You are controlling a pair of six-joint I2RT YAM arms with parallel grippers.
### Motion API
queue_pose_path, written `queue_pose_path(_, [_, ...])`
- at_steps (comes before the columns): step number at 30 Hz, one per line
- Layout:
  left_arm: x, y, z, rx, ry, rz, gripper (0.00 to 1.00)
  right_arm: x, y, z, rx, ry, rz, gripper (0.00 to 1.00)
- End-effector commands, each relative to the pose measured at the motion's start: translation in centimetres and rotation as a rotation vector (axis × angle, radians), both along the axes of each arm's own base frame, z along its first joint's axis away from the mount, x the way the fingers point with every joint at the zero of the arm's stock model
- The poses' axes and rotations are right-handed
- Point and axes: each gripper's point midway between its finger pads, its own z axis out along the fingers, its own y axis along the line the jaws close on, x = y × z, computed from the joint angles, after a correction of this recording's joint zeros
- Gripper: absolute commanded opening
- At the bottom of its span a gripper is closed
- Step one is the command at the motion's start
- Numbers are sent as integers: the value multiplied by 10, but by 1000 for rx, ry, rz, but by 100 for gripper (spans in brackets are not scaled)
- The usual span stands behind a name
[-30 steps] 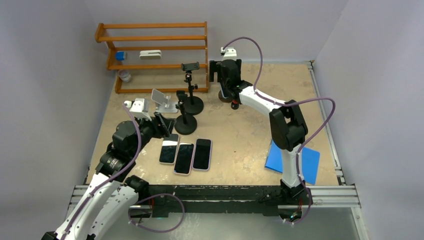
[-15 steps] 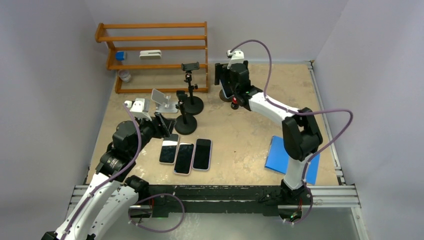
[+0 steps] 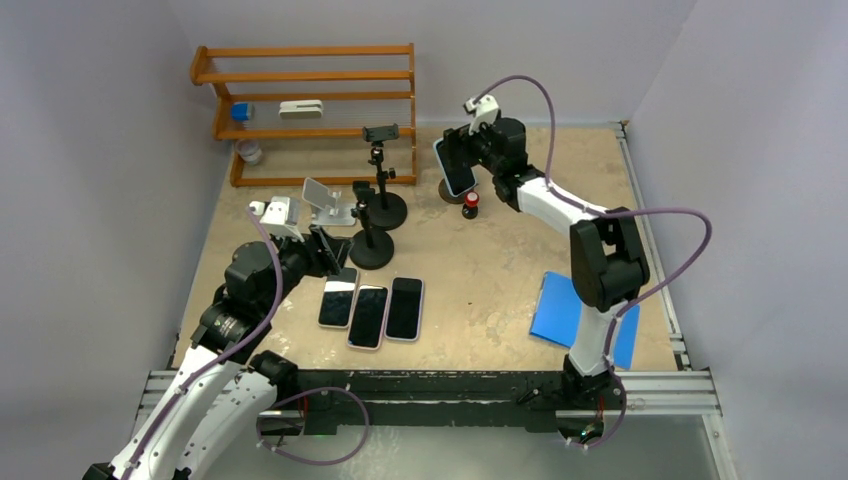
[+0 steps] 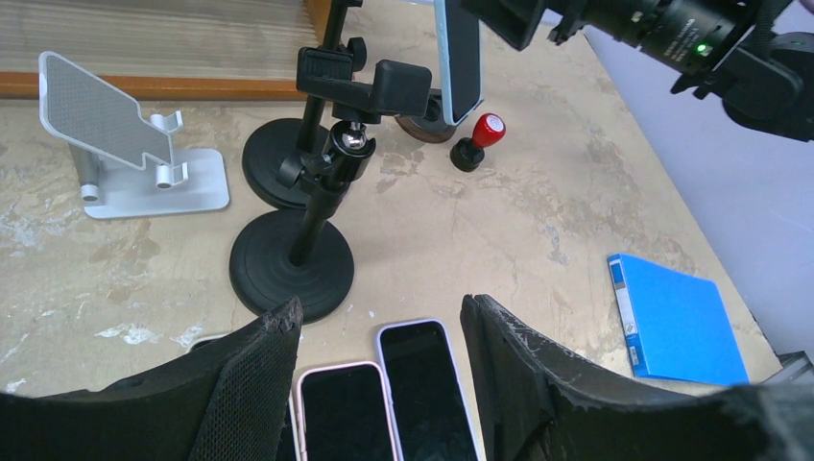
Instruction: Remove the phone from the phone stand
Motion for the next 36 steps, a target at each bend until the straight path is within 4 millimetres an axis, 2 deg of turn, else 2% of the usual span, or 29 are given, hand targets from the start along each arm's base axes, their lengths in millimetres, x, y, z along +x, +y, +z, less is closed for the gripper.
queue_pose_path(1, [2, -4, 21, -29, -63, -11, 61, 3, 22, 19, -28, -70, 107, 99])
queue_pose_path(8, [3, -4, 20, -28, -59, -13, 61, 8, 25, 3, -33, -40, 117, 99])
queue_pose_path(17, [3, -5, 20, -28, -57, -15, 61, 20, 20, -22, -59, 0, 65, 99])
queue_pose_path(22, [3, -5, 19, -27, -57, -15, 61, 22, 19, -24, -60, -3, 56, 89])
queue_pose_path(25, [2, -5, 19, -27, -56, -16, 61, 21, 17, -16, -53, -24, 45, 78])
queue_pose_path(29, [2, -5, 20, -29, -57, -16, 61, 18, 12, 7, -33, -75, 26, 66])
queue_pose_path(36, [1, -5, 21, -32, -59, -18, 61, 5, 8, 52, 29, -147, 15, 60])
